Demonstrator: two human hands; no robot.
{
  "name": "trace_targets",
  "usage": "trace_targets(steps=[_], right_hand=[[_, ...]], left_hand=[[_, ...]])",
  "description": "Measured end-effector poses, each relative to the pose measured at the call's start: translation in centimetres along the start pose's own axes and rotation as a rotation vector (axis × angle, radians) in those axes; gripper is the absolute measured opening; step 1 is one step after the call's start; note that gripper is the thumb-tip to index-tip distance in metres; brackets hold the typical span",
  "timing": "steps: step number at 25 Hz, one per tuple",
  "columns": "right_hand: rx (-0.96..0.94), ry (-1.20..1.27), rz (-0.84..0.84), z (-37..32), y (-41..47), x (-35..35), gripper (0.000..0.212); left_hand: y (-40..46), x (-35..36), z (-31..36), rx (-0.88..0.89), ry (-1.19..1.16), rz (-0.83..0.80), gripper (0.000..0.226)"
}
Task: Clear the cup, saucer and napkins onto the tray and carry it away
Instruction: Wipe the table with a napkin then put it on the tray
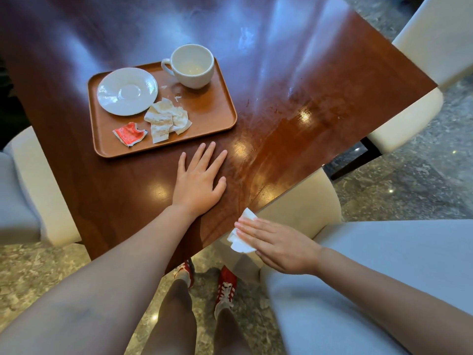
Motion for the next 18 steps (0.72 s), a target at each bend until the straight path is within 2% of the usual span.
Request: trace_targets(steps=[4,8,11,14,18], right_hand=[[0.000,-0.058,0.031,0.2,-0.3,-2.4,0.049],[0.294,-0.061,0.245,3.0,3.4,-5.9,0.045],[0.440,-0.060,0.375,6.1,8.6,-8.0,0.042],[0.542,0.029,0.391,8.8,14.0,-8.8,0.043],[0.557,0.083,0.358,11.0,20.1,-8.2,0.049]], left_hand=[[0.1,-0.4,-0.3,0.020,-0.009,-0.069,0.057],[-1.3,-1.3,-2.8,0.083,0.006,-0.121,0.059],[-2.8,-1.9,-4.7,0.057,0.048,-0.106,0.061],[-3.1,-2.1,-5.0,0.048,0.043,-0.080,0.062],[-3.1,-2.1,-5.2,0.060,-0.013,-0.034,0.062]])
Point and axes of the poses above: each hand's wrist, its own y-axis towards the middle knuckle, its own x-axis out of the palm, z = x × y, the point moved 2 cm from there along y, towards the middle knuckle, and after that the axes turned 7 degrees about -y, right-handed, at the moved point
